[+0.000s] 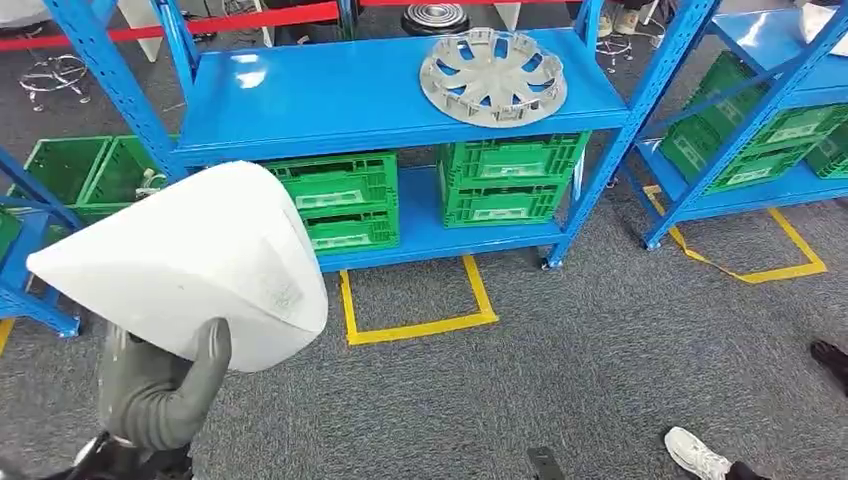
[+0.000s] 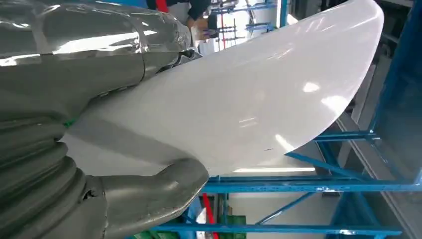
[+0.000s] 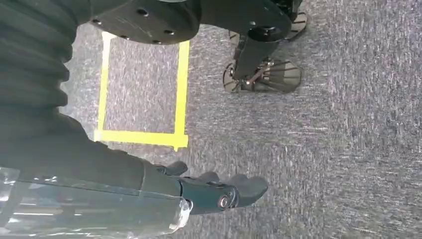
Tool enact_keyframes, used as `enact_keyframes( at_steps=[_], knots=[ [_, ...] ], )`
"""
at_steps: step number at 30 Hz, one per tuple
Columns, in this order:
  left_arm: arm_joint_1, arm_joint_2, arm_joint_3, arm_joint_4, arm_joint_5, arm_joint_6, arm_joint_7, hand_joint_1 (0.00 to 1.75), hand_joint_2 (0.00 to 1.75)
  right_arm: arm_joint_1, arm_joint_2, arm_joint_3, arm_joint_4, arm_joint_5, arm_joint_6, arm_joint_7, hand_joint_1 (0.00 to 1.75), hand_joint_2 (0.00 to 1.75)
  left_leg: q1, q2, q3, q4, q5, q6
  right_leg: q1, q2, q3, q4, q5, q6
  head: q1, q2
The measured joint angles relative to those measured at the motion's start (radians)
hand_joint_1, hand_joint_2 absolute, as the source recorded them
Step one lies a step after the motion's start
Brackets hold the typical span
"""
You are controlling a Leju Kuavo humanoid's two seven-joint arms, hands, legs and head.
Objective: Take the parts from the cabinet and place them on the table.
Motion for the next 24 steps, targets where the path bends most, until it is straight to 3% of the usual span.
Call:
enact_keyframes(
  at_steps=[1,3,4,5,6,8,9,15,17,18,19,20,22,23,24],
  knots=[
    [0.000,0.000,0.000,0.000,-0.001,-0.001,-0.001,1.75,1.75,0.000,0.000,0.001,0.000,0.003,0.000,0.000,0.00,1.75,0.002,0.000,0.003,-0.004,0.001,0.002,-0.002,0.004,-0.022,0.051,-0.032,0.003,0.005,0.000],
    [0.008,-0.001,0.000,0.000,-0.001,0.000,-0.001,1.75,1.75,0.001,0.000,0.002,0.000,0.003,0.000,0.000,0.00,1.75,0.002,-0.006,0.005,-0.003,0.001,0.002,-0.009,0.007,-0.104,0.215,-0.103,0.011,0.016,0.000],
    [0.011,-0.001,0.000,0.000,-0.001,-0.001,-0.001,1.75,1.75,0.003,0.001,0.003,0.000,0.003,0.000,0.000,0.00,1.75,0.002,-0.012,0.005,-0.003,0.000,0.001,-0.012,0.008,-0.142,0.284,-0.123,0.014,0.015,0.000],
    [0.014,-0.001,0.000,0.001,-0.001,-0.001,-0.001,1.75,1.75,0.005,0.003,0.005,0.000,0.003,0.000,0.000,0.00,1.75,0.003,-0.018,0.007,-0.002,-0.001,-0.001,-0.016,0.008,-0.158,0.305,-0.114,0.016,0.018,0.000],
    [0.017,-0.001,0.000,0.001,-0.001,-0.001,-0.001,1.75,1.75,0.006,0.003,0.008,0.000,0.003,0.000,0.000,0.00,1.75,0.004,-0.027,0.010,-0.002,-0.004,-0.006,-0.020,0.008,-0.149,0.273,-0.074,0.017,0.020,0.000],
    [0.017,-0.003,0.000,0.001,-0.002,-0.003,-0.002,1.75,1.75,0.006,0.001,0.010,0.000,0.005,0.000,-0.001,0.00,1.75,0.007,-0.047,0.023,-0.001,-0.012,-0.017,-0.028,0.020,-0.084,0.108,0.037,0.019,0.025,0.000],
    [0.017,-0.004,0.000,0.001,-0.004,-0.005,-0.004,1.75,1.75,0.007,0.001,0.011,0.000,0.006,0.000,-0.001,0.00,1.75,0.007,-0.056,0.029,-0.001,-0.017,-0.022,-0.034,0.048,-0.055,0.029,0.071,0.020,0.029,0.000],
    [0.017,-0.004,0.000,0.001,-0.004,-0.005,-0.004,1.75,1.75,0.007,0.001,0.011,0.000,0.006,0.000,-0.001,0.00,1.75,0.007,-0.056,0.029,-0.001,-0.017,-0.022,-0.034,0.048,-0.055,0.029,0.071,0.020,0.029,0.000],
    [0.018,-0.005,0.000,0.001,-0.005,-0.006,-0.005,1.75,1.75,0.008,0.001,0.011,0.000,0.006,0.000,-0.001,0.00,1.75,0.008,-0.058,0.027,-0.001,-0.018,-0.024,-0.036,0.064,-0.046,0.027,0.062,0.020,0.030,0.000],
    [0.017,-0.005,0.000,0.002,-0.005,-0.008,-0.006,1.75,1.75,0.009,0.001,0.013,0.000,0.006,0.001,-0.001,0.00,1.75,0.003,-0.066,0.023,0.001,-0.020,-0.029,-0.036,0.085,-0.039,0.023,0.054,0.020,0.029,0.000],
    [0.015,-0.006,0.000,0.003,-0.005,-0.008,-0.007,1.75,1.75,0.012,0.001,0.014,0.000,0.006,0.001,-0.001,0.00,1.75,0.004,-0.071,0.021,0.005,-0.021,-0.031,-0.037,0.085,-0.037,0.014,0.054,0.018,0.028,0.000],
    [0.017,-0.007,0.000,0.003,-0.007,-0.008,-0.010,1.75,1.75,0.011,0.001,0.017,0.000,0.009,0.002,-0.001,0.00,1.75,0.008,-0.082,0.012,0.006,-0.018,-0.040,-0.034,0.072,-0.032,0.003,0.038,0.010,0.029,0.000],
    [0.021,-0.007,0.000,0.003,-0.010,-0.008,-0.013,1.75,1.75,0.012,0.001,0.018,0.000,0.008,0.002,-0.001,0.00,1.75,0.013,-0.105,0.009,0.000,-0.015,-0.054,-0.030,0.050,-0.031,0.003,0.034,-0.002,0.025,0.000],
    [0.028,-0.006,0.002,0.003,-0.011,-0.005,-0.015,1.75,1.75,0.002,0.005,0.020,-0.004,0.008,0.000,-0.001,0.00,1.75,0.010,0.017,-0.083,0.173,-0.107,-0.071,-0.028,0.005,-0.020,-0.009,0.033,-0.027,-0.005,0.000],
    [0.037,-0.006,0.003,0.003,-0.011,-0.002,-0.015,1.75,1.75,0.004,0.007,0.025,-0.005,0.008,0.000,-0.001,0.00,1.75,0.013,0.008,-0.176,0.306,-0.112,-0.072,-0.024,-0.037,-0.011,-0.009,0.023,-0.030,-0.016,0.000]
  ],
)
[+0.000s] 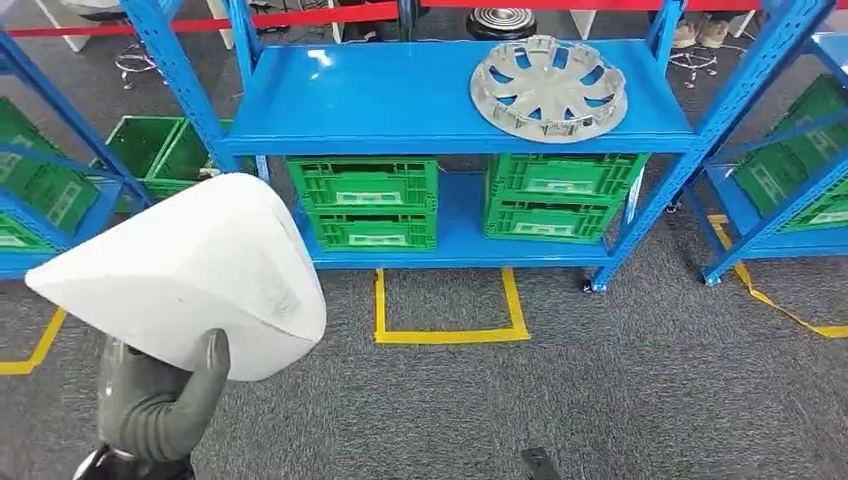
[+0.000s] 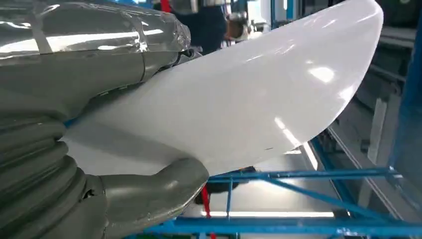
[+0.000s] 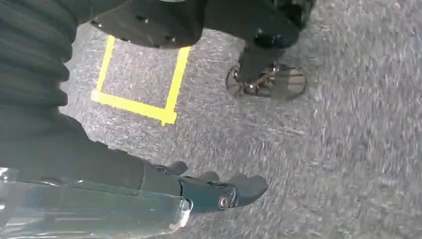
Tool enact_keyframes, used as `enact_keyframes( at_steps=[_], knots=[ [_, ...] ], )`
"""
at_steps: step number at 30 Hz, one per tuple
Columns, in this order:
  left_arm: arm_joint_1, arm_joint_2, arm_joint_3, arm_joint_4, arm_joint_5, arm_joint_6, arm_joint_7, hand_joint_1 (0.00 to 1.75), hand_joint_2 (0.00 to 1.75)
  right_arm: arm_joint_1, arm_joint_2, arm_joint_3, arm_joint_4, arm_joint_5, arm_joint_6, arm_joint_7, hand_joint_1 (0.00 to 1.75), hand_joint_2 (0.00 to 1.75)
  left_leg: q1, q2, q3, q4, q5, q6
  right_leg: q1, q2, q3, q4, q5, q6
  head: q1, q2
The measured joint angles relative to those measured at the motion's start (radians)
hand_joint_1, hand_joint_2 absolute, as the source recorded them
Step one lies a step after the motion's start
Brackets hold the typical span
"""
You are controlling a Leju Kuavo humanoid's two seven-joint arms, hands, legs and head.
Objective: Take the parts from the cabinet and place them on the table.
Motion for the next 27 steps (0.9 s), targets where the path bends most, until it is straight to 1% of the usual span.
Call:
enact_keyframes(
  at_steps=[1,2,3,4,5,6,7,8,9,10,11,12,13,14,15,16,17,18,19,20,21,22,23,24,25,26,27],
  knots=[
    [0.001,0.002,0.000,0.000,0.000,0.000,0.000,1.75,1.75,-0.001,0.000,0.000,-0.001,0.000,0.000,0.000,0.00,1.75,0.000,0.003,0.022,-0.058,0.052,0.003,0.000,-0.010,0.007,0.000,-0.005,0.002,-0.002,0.000],
    [0.001,0.002,0.001,0.000,0.000,0.000,0.000,1.75,1.75,-0.003,0.001,0.001,-0.002,0.000,0.000,0.000,0.00,1.75,-0.001,0.017,0.060,-0.141,0.107,0.006,0.000,-0.018,0.017,0.000,-0.010,0.005,-0.005,0.000],
    [0.001,0.002,0.001,0.000,0.000,0.000,0.000,1.75,1.75,-0.003,0.003,0.001,-0.003,0.000,0.000,0.000,0.00,1.75,-0.003,0.053,0.100,-0.226,0.154,0.012,0.000,-0.025,0.026,0.000,-0.016,0.010,-0.006,0.000],
    [0.001,0.002,0.002,0.000,0.000,0.000,0.000,1.75,1.75,-0.004,0.003,0.001,-0.002,0.000,0.000,0.000,0.00,1.75,-0.020,0.124,0.117,-0.251,0.138,0.014,0.007,-0.032,0.030,0.000,-0.021,0.016,-0.007,0.000],
    [0.000,0.002,0.002,-0.001,0.000,0.000,0.000,1.75,1.75,-0.005,0.003,0.001,-0.003,0.000,0.000,0.000,0.00,1.75,-0.020,0.114,0.121,-0.275,0.134,0.024,0.012,-0.039,0.029,0.005,-0.025,0.022,-0.013,0.000],
    [0.002,0.002,0.003,-0.001,0.000,0.000,0.000,1.75,1.75,-0.004,0.003,0.001,-0.002,0.000,0.000,0.000,0.00,1.75,-0.021,0.101,0.115,-0.270,0.133,0.028,0.014,-0.054,0.030,0.004,-0.027,0.024,-0.008,0.000],
    [0.003,0.002,0.003,-0.001,0.000,0.000,0.000,1.75,1.75,-0.003,0.003,0.002,-0.003,0.000,0.000,0.000,0.00,1.75,-0.023,0.082,0.113,-0.269,0.132,0.032,0.013,-0.071,0.035,-0.001,-0.028,0.028,-0.002,0.000],
    [0.003,0.002,0.005,-0.002,0.000,0.001,0.000,1.75,1.75,-0.003,0.003,0.002,-0.002,0.000,0.000,0.000,0.00,1.75,-0.021,0.065,0.112,-0.272,0.134,0.039,0.012,-0.088,0.041,-0.004,-0.031,0.033,-0.002,0.000],
    [0.004,0.002,0.005,-0.003,0.000,0.000,0.000,1.75,1.75,-0.006,0.003,0.003,-0.003,0.000,0.000,0.000,0.00,1.75,-0.014,0.050,0.116,-0.277,0.139,0.046,0.008,-0.075,0.041,-0.001,-0.044,0.042,-0.002,0.000],
    [0.003,0.002,0.005,-0.004,0.000,0.000,0.000,1.75,1.75,-0.007,0.003,0.005,-0.003,0.000,0.000,0.000,0.00,1.75,-0.012,0.035,0.115,-0.276,0.140,0.049,0.004,-0.012,0.032,0.031,-0.068,0.045,0.006,0.000],
    [0.002,0.001,0.005,-0.004,0.000,0.000,0.000,1.75,1.75,-0.006,0.003,0.006,-0.003,0.000,-0.001,0.000,0.00,1.75,-0.012,0.019,0.116,-0.276,0.139,0.054,0.003,0.023,0.000,0.102,-0.108,0.046,0.014,0.000],
    [0.002,0.001,0.005,-0.004,0.000,0.000,0.000,1.75,1.75,-0.002,0.003,0.008,-0.002,0.000,-0.001,0.000,0.00,1.75,-0.012,0.002,0.115,-0.276,0.139,0.058,0.003,0.036,-0.044,0.195,-0.150,0.047,0.022,0.000],
    [0.003,0.001,0.005,-0.003,0.000,0.000,0.000,1.75,1.75,0.000,0.003,0.008,-0.002,0.000,-0.001,0.000,0.00,1.75,-0.014,-0.017,0.116,-0.276,0.139,0.060,0.004,0.041,-0.088,0.281,-0.181,0.048,0.029,0.000],
    [0.004,0.001,0.005,-0.003,0.000,0.000,0.000,1.75,1.75,0.002,0.003,0.009,-0.002,-0.001,-0.001,0.000,0.00,1.75,-0.016,-0.035,0.117,-0.276,0.139,0.061,0.004,0.042,-0.117,0.330,-0.186,0.047,0.031,0.000],
    [0.005,0.001,0.005,-0.003,0.000,0.000,0.000,1.75,1.75,0.003,0.003,0.010,-0.002,-0.002,-0.001,0.000,0.00,1.75,-0.018,-0.052,0.120,-0.276,0.139,0.062,0.005,0.043,-0.124,0.330,-0.165,0.043,0.035,0.000],
    [0.006,0.001,0.005,-0.003,0.000,0.000,0.000,1.75,1.75,0.001,0.003,0.010,-0.002,-0.002,-0.001,0.000,0.00,1.75,-0.020,-0.067,0.123,-0.275,0.139,0.062,0.006,0.047,-0.112,0.286,-0.122,0.037,0.042,0.000],
    [0.006,0.001,0.005,-0.003,0.000,0.000,0.000,1.75,1.75,-0.002,0.003,0.010,-0.002,-0.002,-0.001,0.000,0.00,1.75,-0.022,-0.082,0.127,-0.276,0.138,0.062,0.008,0.053,-0.081,0.200,-0.061,0.028,0.047,0.000],
    [0.006,0.001,0.005,-0.003,0.000,0.000,0.000,1.75,1.75,-0.005,0.003,0.010,-0.002,-0.002,-0.001,0.000,0.00,1.75,-0.024,-0.094,0.132,-0.276,0.137,0.062,0.010,0.071,-0.045,0.104,-0.004,0.019,0.050,0.000],
    [0.007,0.001,0.005,-0.003,0.000,0.000,0.000,1.75,1.75,-0.005,0.000,0.010,-0.002,-0.002,-0.001,0.000,0.00,1.75,-0.020,-0.101,0.129,-0.276,0.137,0.060,0.009,0.122,-0.023,0.049,0.008,0.005,0.048,0.000],
    [0.006,0.001,0.005,-0.003,0.000,0.000,0.000,1.75,1.75,-0.004,-0.001,0.010,-0.003,-0.002,0.000,0.000,0.00,1.75,-0.022,-0.114,0.124,-0.273,0.137,0.057,0.008,0.125,-0.020,0.033,0.010,0.002,0.040,0.000],
    [0.008,0.001,0.005,-0.003,0.000,0.000,0.000,1.75,1.75,-0.007,-0.001,0.010,-0.003,-0.003,0.000,0.000,0.00,1.75,-0.018,-0.118,0.117,-0.274,0.140,0.051,0.012,0.118,-0.013,0.021,0.000,0.000,0.047,0.000],
    [0.009,0.001,0.005,-0.003,0.000,0.000,0.000,1.75,1.75,-0.011,-0.001,0.010,-0.002,-0.003,0.000,0.000,0.00,1.75,-0.015,-0.126,0.114,-0.275,0.142,0.045,0.013,0.112,-0.014,0.019,-0.001,-0.001,0.051,0.000],
    [0.009,0.001,0.005,-0.003,0.000,0.000,0.000,1.75,1.75,-0.008,-0.001,0.010,-0.002,-0.003,-0.001,0.000,0.00,1.75,-0.015,-0.134,0.115,-0.280,0.145,0.038,0.014,0.103,-0.011,0.015,0.000,-0.003,0.048,0.000],
    [0.009,0.002,0.005,-0.004,0.000,0.000,0.000,1.75,1.75,-0.008,0.003,0.010,-0.003,-0.003,0.000,0.000,0.00,1.75,-0.020,-0.122,0.113,-0.276,0.139,0.035,0.003,0.089,-0.004,-0.002,0.008,-0.005,0.048,0.000],
    [0.010,0.002,0.005,-0.004,0.000,0.000,-0.001,1.75,1.75,-0.009,0.001,0.010,-0.003,-0.003,0.000,0.000,0.00,1.75,-0.028,-0.032,0.106,-0.258,0.121,0.031,0.003,0.081,0.004,-0.011,0.012,-0.009,0.044,0.000],
    [0.005,0.001,0.006,-0.003,0.000,0.000,0.000,1.75,1.75,-0.007,0.003,0.010,-0.003,-0.003,-0.001,0.000,0.00,1.75,-0.024,-0.001,0.082,-0.211,0.088,0.024,0.004,0.071,0.006,-0.014,0.012,-0.012,0.029,0.000],
    [0.005,0.001,0.005,-0.003,0.000,0.000,0.000,1.75,1.75,-0.005,0.002,0.010,-0.003,-0.004,-0.001,0.000,0.00,1.75,-0.018,0.003,0.046,-0.140,0.051,0.018,0.005,0.060,0.006,-0.014,0.012,-0.012,0.020,0.000]
  ],
)
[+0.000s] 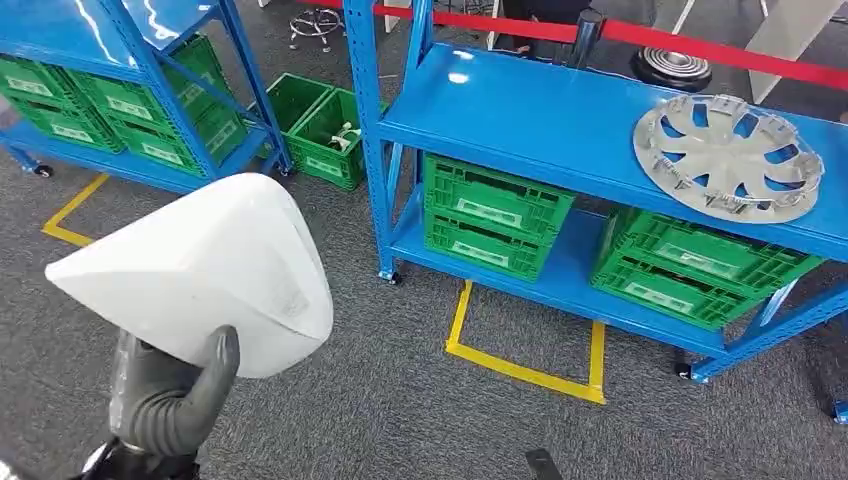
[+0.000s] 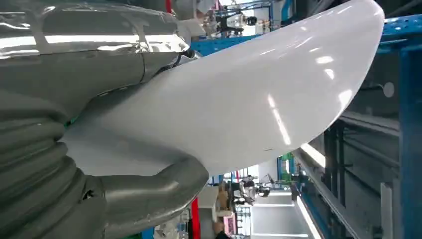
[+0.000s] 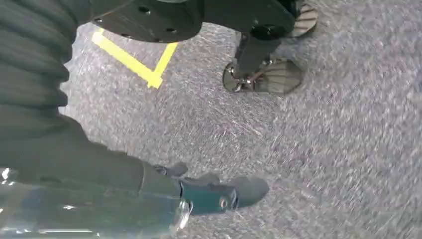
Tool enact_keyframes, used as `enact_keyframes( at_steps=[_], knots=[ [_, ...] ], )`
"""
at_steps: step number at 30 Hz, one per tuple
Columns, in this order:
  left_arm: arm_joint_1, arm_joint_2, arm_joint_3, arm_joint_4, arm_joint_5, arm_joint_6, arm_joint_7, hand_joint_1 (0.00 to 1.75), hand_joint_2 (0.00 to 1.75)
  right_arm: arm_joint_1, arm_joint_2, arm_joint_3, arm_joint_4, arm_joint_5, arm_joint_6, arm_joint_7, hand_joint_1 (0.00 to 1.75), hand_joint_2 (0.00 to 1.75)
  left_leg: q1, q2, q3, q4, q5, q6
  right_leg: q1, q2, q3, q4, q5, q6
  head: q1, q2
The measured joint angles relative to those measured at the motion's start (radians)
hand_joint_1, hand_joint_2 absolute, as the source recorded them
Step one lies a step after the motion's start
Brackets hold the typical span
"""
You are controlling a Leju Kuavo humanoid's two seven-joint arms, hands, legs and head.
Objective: Take the parts from the cabinet and place them on the table.
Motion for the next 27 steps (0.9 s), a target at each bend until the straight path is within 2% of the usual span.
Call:
enact_keyframes(
  at_steps=[1,2,3,4,5,6,7,8,9,10,12,13,14,15,16,17,18,19,20,21,22,23,24,26,27],
  knots=[
    [0.002,0.000,0.000,0.000,0.000,0.000,0.000,1.75,1.75,0.004,0.000,0.000,0.000,0.000,0.001,0.000,0.00,1.75,0.006,-0.002,-0.041,0.077,-0.032,-0.005,0.000,-0.013,0.000,0.001,-0.002,0.000,-0.006,0.000],
    [0.003,0.000,0.000,0.000,0.000,0.000,0.000,1.75,1.75,0.006,0.001,0.000,0.000,0.000,0.001,0.000,0.00,1.75,0.012,-0.004,-0.077,0.144,-0.050,-0.012,0.000,-0.028,0.000,0.002,-0.004,0.001,-0.013,0.000],
    [0.003,0.000,0.000,0.000,0.000,0.000,0.000,1.75,1.75,0.006,0.002,0.000,0.000,0.000,0.001,0.000,0.00,1.75,0.016,-0.005,-0.087,0.157,-0.040,-0.017,-0.001,-0.040,0.000,0.003,-0.006,0.004,-0.015,0.000],
    [0.003,0.000,0.000,0.000,0.000,0.000,0.000,1.75,1.75,0.006,0.003,0.000,0.000,0.000,0.001,0.000,0.00,1.75,0.020,-0.004,-0.072,0.124,-0.008,-0.021,-0.003,-0.052,0.001,0.005,-0.009,0.009,-0.019,0.000],
    [0.003,0.001,0.000,0.000,0.000,0.000,0.000,1.75,1.75,0.004,0.003,0.000,0.000,0.000,0.001,0.000,0.00,1.75,0.022,0.002,-0.035,0.053,0.037,-0.024,-0.006,-0.063,0.004,0.009,-0.013,0.014,-0.021,0.000],
    [0.002,0.001,0.000,0.000,0.000,0.000,0.000,1.75,1.75,0.003,0.004,0.000,0.000,0.000,0.001,0.000,0.00,1.75,0.023,0.022,0.014,-0.035,0.080,-0.026,-0.010,-0.071,0.007,0.013,-0.019,0.020,-0.022,0.000],
    [0.002,0.001,0.000,0.000,0.000,0.000,0.000,1.75,1.75,0.002,0.003,0.000,0.000,0.000,0.002,0.000,0.00,1.75,0.022,0.068,0.054,-0.111,0.099,-0.031,-0.010,-0.079,0.011,0.019,-0.026,0.029,-0.024,0.000],
    [0.001,0.000,0.000,0.001,0.000,0.000,0.002,1.75,1.75,0.000,0.000,0.000,0.000,-0.001,0.002,0.000,0.00,1.75,0.010,0.100,0.060,-0.120,0.084,-0.023,-0.001,-0.083,0.010,0.026,-0.034,0.038,-0.034,0.000],
    [0.002,0.000,0.000,0.001,-0.001,-0.001,0.002,1.75,1.75,-0.001,0.000,0.000,0.000,-0.003,0.002,0.000,0.00,1.75,0.011,0.081,0.057,-0.119,0.084,-0.007,0.001,-0.089,0.013,0.025,-0.035,0.042,-0.029,0.000],
    [0.002,0.000,0.000,0.001,-0.001,-0.003,0.006,1.75,1.75,-0.002,0.001,0.000,0.000,-0.007,0.000,-0.003,0.00,1.75,0.009,0.076,0.056,-0.118,0.083,-0.001,0.001,-0.097,0.017,0.022,-0.035,0.043,-0.016,0.000],
    [0.003,0.000,0.000,0.000,-0.007,0.013,0.014,1.75,1.75,-0.001,0.001,0.000,0.000,-0.006,-0.005,0.001,0.00,1.75,0.009,0.051,0.056,-0.119,0.085,0.010,-0.005,-0.114,0.023,0.019,-0.040,0.049,-0.016,0.000],
    [0.011,0.000,0.000,0.000,-0.011,0.029,0.015,1.75,1.75,0.000,0.000,0.000,0.000,0.002,-0.005,0.008,0.00,1.75,0.011,0.040,0.057,-0.121,0.086,0.017,-0.009,-0.080,0.021,0.030,-0.057,0.056,-0.009,0.000],
    [0.017,0.000,0.000,0.000,-0.012,0.042,0.013,1.75,1.75,0.004,-0.003,0.000,0.000,0.006,-0.005,0.012,0.00,1.75,0.011,0.028,0.057,-0.121,0.086,0.022,-0.009,-0.048,0.001,0.076,-0.092,0.056,-0.005,0.000],
    [0.022,0.000,0.000,0.000,-0.011,0.051,0.011,1.75,1.75,0.011,-0.007,0.001,0.000,0.013,-0.005,0.013,0.00,1.75,0.009,0.017,0.057,-0.121,0.086,0.027,-0.007,-0.031,-0.035,0.158,-0.136,0.055,0.001,0.000],
    [0.027,0.000,0.000,0.000,-0.011,0.057,0.009,1.75,1.75,0.016,-0.009,0.002,0.000,0.018,-0.005,0.013,0.00,1.75,0.007,0.002,0.057,-0.121,0.086,0.031,-0.005,-0.023,-0.078,0.251,-0.176,0.055,0.006,0.000],
    [0.033,0.001,0.000,0.000,-0.004,0.060,0.010,1.75,1.75,0.020,-0.010,0.004,0.001,0.019,-0.005,0.011,0.00,1.75,0.004,-0.012,0.057,-0.121,0.086,0.035,-0.004,-0.021,-0.112,0.322,-0.196,0.051,0.010,0.000],
    [0.039,0.002,0.000,0.000,0.002,0.063,0.013,1.75,1.75,0.024,-0.010,0.006,0.001,0.016,-0.006,0.001,0.00,1.75,0.000,-0.028,0.058,-0.121,0.086,0.036,-0.002,-0.019,-0.131,0.353,-0.194,0.046,0.014,0.000],
    [0.043,0.004,0.000,0.000,0.009,0.065,0.016,1.75,1.75,0.023,-0.010,0.006,0.001,0.006,-0.006,-0.015,0.00,1.75,-0.002,-0.043,0.060,-0.121,0.086,0.036,0.000,-0.018,-0.128,0.334,-0.166,0.039,0.020,0.000],
    [0.043,0.005,0.000,0.000,0.011,0.065,0.017,1.75,1.75,0.019,-0.008,0.006,0.000,-0.003,-0.003,-0.032,0.00,1.75,-0.006,-0.057,0.063,-0.121,0.087,0.037,0.004,-0.013,-0.107,0.274,-0.119,0.030,0.027,0.000],
    [0.043,0.006,0.000,0.000,0.011,0.065,0.017,1.75,1.75,0.013,-0.005,0.006,0.000,-0.001,-0.002,-0.033,0.00,1.75,-0.009,-0.070,0.067,-0.121,0.087,0.037,0.009,-0.001,-0.071,0.186,-0.064,0.018,0.031,0.000],
    [0.042,0.006,-0.001,0.000,0.008,0.066,0.016,1.75,1.75,0.008,-0.004,0.006,0.000,0.002,-0.002,-0.022,0.00,1.75,-0.010,-0.081,0.070,-0.121,0.087,0.037,0.014,0.031,-0.036,0.098,-0.015,0.003,0.033,0.000],
    [0.042,0.006,-0.001,0.001,0.007,0.066,0.018,1.75,1.75,0.007,-0.006,0.008,0.001,0.010,-0.002,-0.003,0.00,1.75,-0.007,-0.089,0.067,-0.121,0.087,0.035,0.011,0.079,-0.021,0.071,-0.022,-0.014,0.024,0.000],
    [0.040,0.006,-0.001,0.002,0.009,0.066,0.023,1.75,1.75,0.010,-0.003,0.008,0.000,0.013,-0.002,0.015,0.00,1.75,-0.002,-0.105,0.063,-0.119,0.088,0.034,0.014,0.077,-0.017,0.052,-0.014,-0.012,0.015,0.000],
    [0.043,0.008,-0.002,0.001,0.023,0.069,0.034,1.75,1.75,0.012,0.002,0.011,0.000,0.013,0.001,0.010,0.00,1.75,0.006,-0.129,0.051,-0.121,0.097,0.019,0.022,0.055,-0.011,0.039,-0.022,-0.017,0.035,0.000],
    [0.043,0.013,-0.002,-0.003,0.013,0.072,0.053,1.75,1.75,0.014,0.003,0.013,0.001,0.014,0.003,0.001,0.00,1.75,0.004,-0.143,0.049,-0.124,0.101,0.012,0.020,0.040,-0.006,0.028,-0.019,-0.016,0.033,0.000]
  ],
)
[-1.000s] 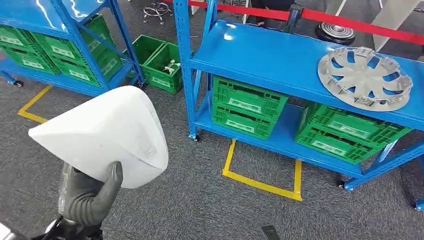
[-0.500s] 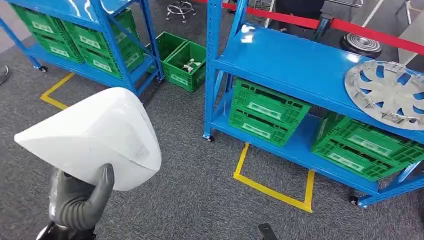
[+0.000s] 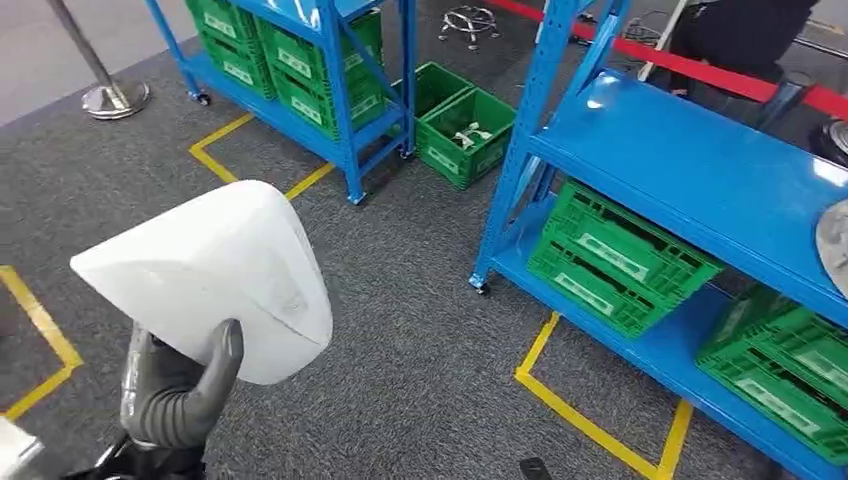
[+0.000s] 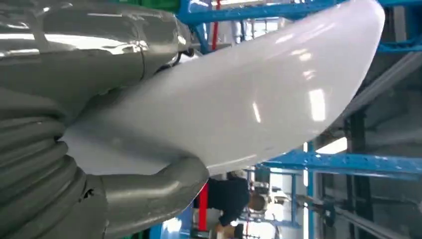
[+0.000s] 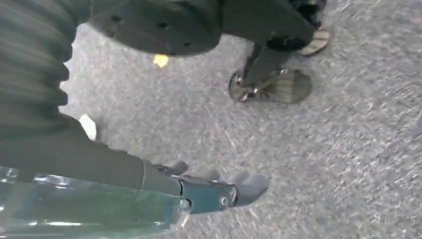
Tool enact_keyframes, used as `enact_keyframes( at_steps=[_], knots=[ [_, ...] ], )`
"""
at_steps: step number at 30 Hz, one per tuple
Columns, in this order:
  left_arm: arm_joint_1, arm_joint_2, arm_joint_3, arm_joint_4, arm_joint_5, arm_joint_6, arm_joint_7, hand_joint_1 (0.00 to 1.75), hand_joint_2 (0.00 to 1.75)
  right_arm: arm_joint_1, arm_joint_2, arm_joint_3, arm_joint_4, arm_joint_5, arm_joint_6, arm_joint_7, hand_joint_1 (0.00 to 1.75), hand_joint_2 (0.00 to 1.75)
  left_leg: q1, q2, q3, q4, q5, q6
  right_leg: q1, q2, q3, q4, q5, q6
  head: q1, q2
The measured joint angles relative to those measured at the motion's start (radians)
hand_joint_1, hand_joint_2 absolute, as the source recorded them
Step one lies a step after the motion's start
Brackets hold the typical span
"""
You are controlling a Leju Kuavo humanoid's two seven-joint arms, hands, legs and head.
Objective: Take the parts from the cabinet and place them on the table.
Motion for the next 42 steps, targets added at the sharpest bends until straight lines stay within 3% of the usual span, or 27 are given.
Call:
enact_keyframes(
  at_steps=[1,2,3,5,6,7,9,10,11,13,16,18,20,21,22,24,26,27,31,32,33,35,37,39,40,41,42],
  knots=[
    [0.004,0.008,0.000,-0.006,-0.012,0.001,0.021,1.75,1.75,0.001,0.008,0.002,-0.002,0.008,0.006,-0.001,0.00,1.75,-0.003,0.040,-0.002,0.010,-0.010,0.002,-0.012,-0.020,0.010,-0.023,0.011,0.010,0.002,0.000],
    [0.002,0.016,0.000,-0.012,-0.023,0.003,0.034,1.75,1.75,0.001,0.006,0.002,0.000,0.010,0.008,-0.001,0.00,1.75,-0.011,0.115,-0.016,0.038,-0.037,-0.004,-0.011,-0.026,0.017,-0.032,0.012,0.005,-0.003,0.000],
    [-0.001,0.021,0.000,-0.015,-0.027,0.003,0.043,1.75,1.75,0.002,0.006,0.003,0.000,0.013,0.009,0.000,0.00,1.75,-0.007,0.137,-0.044,0.094,-0.072,-0.012,-0.013,-0.039,0.019,-0.033,0.014,0.005,-0.016,0.000],
    [0.002,0.031,0.000,-0.018,-0.031,0.003,0.050,1.75,1.75,0.009,0.007,0.008,0.001,0.016,0.011,0.002,0.00,1.75,0.006,0.138,-0.120,0.248,-0.137,-0.029,-0.015,-0.068,0.019,-0.032,0.011,0.009,-0.029,0.000],
    [0.003,0.033,0.000,-0.018,-0.033,0.003,0.053,1.75,1.75,0.010,0.010,0.011,0.001,0.017,0.012,0.002,0.00,1.75,0.013,0.138,-0.141,0.286,-0.142,-0.035,-0.016,-0.083,0.019,-0.030,0.009,0.012,-0.037,0.000],
    [0.003,0.036,0.000,-0.020,-0.035,0.003,0.056,1.75,1.75,0.010,0.011,0.012,0.001,0.017,0.012,0.003,0.00,1.75,0.018,0.139,-0.135,0.274,-0.123,-0.042,-0.019,-0.095,0.019,-0.028,0.007,0.015,-0.040,0.000],
    [0.003,0.042,0.000,-0.025,-0.037,0.004,0.058,1.75,1.75,0.008,0.015,0.013,0.001,0.017,0.012,0.005,0.00,1.75,0.025,0.157,-0.064,0.144,-0.044,-0.053,-0.027,-0.115,0.022,-0.020,-0.002,0.028,-0.047,0.000],
    [0.003,0.045,0.000,-0.028,-0.037,0.004,0.059,1.75,1.75,0.006,0.017,0.013,0.001,0.017,0.012,0.005,0.00,1.75,0.027,0.189,-0.010,0.051,-0.004,-0.059,-0.031,-0.123,0.023,-0.011,-0.009,0.037,-0.050,0.000],
    [0.001,0.046,0.000,-0.030,-0.038,0.004,0.059,1.75,1.75,0.005,0.015,0.013,0.001,0.017,0.011,0.005,0.00,1.75,0.014,0.240,0.007,0.016,-0.025,-0.058,-0.026,-0.128,0.022,-0.005,-0.016,0.047,-0.060,0.000],
    [0.006,0.048,-0.002,-0.036,-0.039,0.005,0.060,1.75,1.75,0.001,0.014,0.014,0.001,0.018,0.011,0.006,0.00,1.75,0.017,0.221,0.005,0.012,-0.017,-0.025,-0.021,-0.138,0.025,0.001,-0.023,0.055,-0.051,0.000],
    [0.006,0.052,-0.002,-0.042,-0.040,0.006,0.060,1.75,1.75,0.003,0.015,0.017,0.001,0.018,0.012,0.009,0.00,1.75,0.014,0.188,0.005,0.009,-0.013,-0.005,-0.028,-0.158,0.033,-0.006,-0.028,0.068,-0.046,0.000],
    [0.004,0.053,-0.002,-0.048,-0.040,0.006,0.060,1.75,1.75,0.004,0.017,0.019,0.001,0.018,0.012,0.009,0.00,1.75,0.014,0.167,0.005,0.009,-0.012,0.005,-0.030,-0.089,0.003,0.081,-0.098,0.068,-0.032,0.000],
    [0.004,0.053,-0.002,-0.050,-0.040,0.006,0.063,1.75,1.75,0.008,0.018,0.019,0.001,0.018,0.012,0.014,0.00,1.75,0.010,0.142,0.002,0.009,-0.010,0.011,-0.025,-0.063,-0.075,0.254,-0.176,0.064,-0.022,0.000],
    [0.004,0.054,-0.002,-0.050,-0.041,0.006,0.071,1.75,1.75,0.011,0.018,0.020,0.001,0.019,0.014,0.024,0.00,1.75,0.006,0.128,0.002,0.009,-0.010,0.013,-0.023,-0.060,-0.103,0.312,-0.191,0.059,-0.017,0.000],
    [0.004,0.055,-0.002,-0.050,-0.045,0.006,0.084,1.75,1.75,0.014,0.018,0.021,0.001,0.019,0.018,0.035,0.00,1.75,0.002,0.111,0.003,0.009,-0.009,0.015,-0.020,-0.059,-0.110,0.323,-0.179,0.052,-0.010,0.000],
    [0.004,0.055,-0.002,-0.051,-0.052,0.010,0.110,1.75,1.75,0.012,0.022,0.025,0.001,0.022,0.022,0.044,0.00,1.75,-0.005,0.079,0.007,0.009,-0.008,0.017,-0.010,-0.048,-0.067,0.211,-0.093,0.029,-0.001,0.000],
    [0.004,0.056,-0.003,-0.054,-0.060,0.023,0.122,1.75,1.75,0.012,0.025,0.028,0.001,0.021,0.027,0.048,0.00,1.75,-0.005,0.053,0.010,0.008,-0.006,0.017,0.002,0.012,-0.002,0.048,-0.009,0.001,0.002,0.000],
    [0.004,0.057,-0.003,-0.056,-0.067,0.032,0.124,1.75,1.75,0.013,0.026,0.029,0.001,0.023,0.031,0.055,0.00,1.75,-0.008,0.038,0.005,0.011,-0.003,0.014,-0.003,0.033,0.004,0.032,-0.016,-0.008,-0.006,0.000],
    [0.005,0.063,-0.003,-0.069,-0.075,0.048,0.118,1.75,1.75,0.006,0.036,0.041,0.001,0.029,0.032,0.072,0.00,1.75,-0.001,-0.011,-0.009,0.002,0.014,-0.014,-0.001,-0.010,0.019,-0.008,-0.009,-0.001,0.002,0.000],
    [0.008,0.067,-0.003,-0.071,-0.075,0.048,0.112,1.75,1.75,0.003,0.039,0.042,0.000,0.029,0.026,0.063,0.00,1.75,-0.007,0.066,-0.016,0.019,-0.002,-0.011,-0.004,-0.024,0.028,-0.023,0.001,0.003,-0.001,0.000],
    [0.001,0.069,-0.004,-0.073,-0.074,0.044,0.102,1.75,1.75,0.003,0.038,0.042,0.000,0.029,0.018,0.049,0.00,1.75,-0.008,0.119,-0.035,0.056,-0.036,-0.016,-0.004,-0.032,0.030,-0.031,0.005,-0.002,-0.014,0.000],
    [-0.005,0.069,-0.005,-0.071,-0.056,0.019,0.076,1.75,1.75,0.004,0.035,0.043,0.001,0.022,0.006,0.022,0.00,1.75,0.003,0.138,-0.106,0.203,-0.113,-0.030,-0.005,-0.062,0.028,-0.030,0.005,-0.001,-0.023,0.000],
    [-0.010,0.065,-0.006,-0.064,-0.028,-0.010,0.030,1.75,1.75,-0.001,0.032,0.042,0.002,0.011,0.005,0.014,0.00,1.75,0.014,0.137,-0.144,0.284,-0.129,-0.042,-0.007,-0.088,0.025,-0.028,0.004,0.002,-0.038,0.000],
    [-0.022,0.058,-0.006,-0.055,-0.016,-0.027,0.000,1.75,1.75,-0.012,0.030,0.042,0.002,0.006,0.005,0.014,0.00,1.75,0.020,0.147,-0.092,0.199,-0.067,-0.050,-0.011,-0.109,0.025,-0.022,-0.001,0.010,-0.045,0.000],
    [-0.025,0.055,-0.006,-0.051,-0.012,-0.032,-0.008,1.75,1.75,-0.017,0.029,0.042,0.002,0.003,0.001,0.015,0.00,1.75,0.023,0.167,-0.034,0.102,-0.022,-0.054,-0.014,-0.118,0.027,-0.016,-0.006,0.018,-0.048,0.000],
    [-0.026,0.050,-0.006,-0.048,-0.007,-0.038,-0.012,1.75,1.75,-0.021,0.027,0.042,0.002,-0.004,-0.006,0.014,0.00,1.75,0.022,0.219,0.011,0.019,-0.006,-0.058,-0.013,-0.124,0.028,-0.006,-0.014,0.028,-0.052,0.000],
    [-0.028,0.047,-0.006,-0.045,-0.004,-0.039,-0.014,1.75,1.75,-0.022,0.018,0.042,0.002,-0.006,-0.011,0.013,0.00,1.75,0.010,0.254,0.019,0.014,-0.022,-0.049,-0.006,-0.129,0.024,-0.002,-0.020,0.036,-0.061,0.000]
  ],
)
